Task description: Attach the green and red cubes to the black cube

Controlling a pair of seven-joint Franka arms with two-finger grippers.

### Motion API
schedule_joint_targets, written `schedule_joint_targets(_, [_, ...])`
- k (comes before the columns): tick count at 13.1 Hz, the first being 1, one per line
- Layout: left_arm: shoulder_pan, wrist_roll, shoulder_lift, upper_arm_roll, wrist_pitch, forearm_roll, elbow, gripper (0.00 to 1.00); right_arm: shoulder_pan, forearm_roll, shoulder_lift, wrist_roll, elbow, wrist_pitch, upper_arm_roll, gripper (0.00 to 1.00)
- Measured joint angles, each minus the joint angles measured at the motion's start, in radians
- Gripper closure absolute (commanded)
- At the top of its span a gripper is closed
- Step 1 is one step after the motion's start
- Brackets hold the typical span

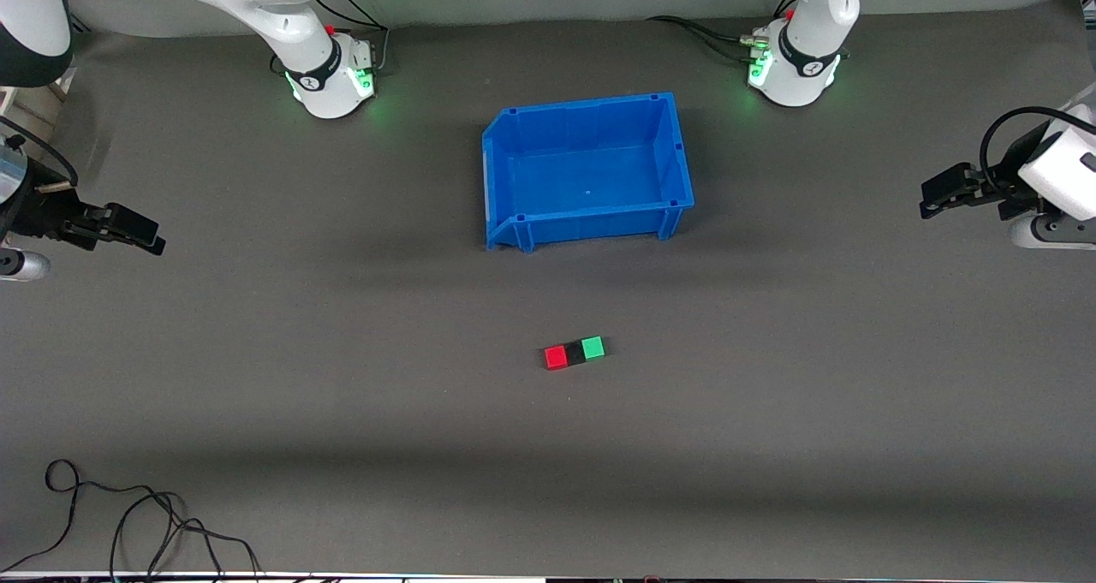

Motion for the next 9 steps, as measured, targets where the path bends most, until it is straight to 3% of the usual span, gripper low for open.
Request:
schedule_joint_targets(3, [-0.066,0.000,0.000,0.061,0.000,0.000,0.002,0.00,-0.001,0.001,-0.018,0.000,0.001,-0.002,0.001,0.00])
schedule_joint_targets(9, [-0.068,0.015,-0.002,0.075,-0.002,0.001,0.003,0.00,-0.005,0.010,-0.026,0.043,0.014,-0.054,0.011,0.00])
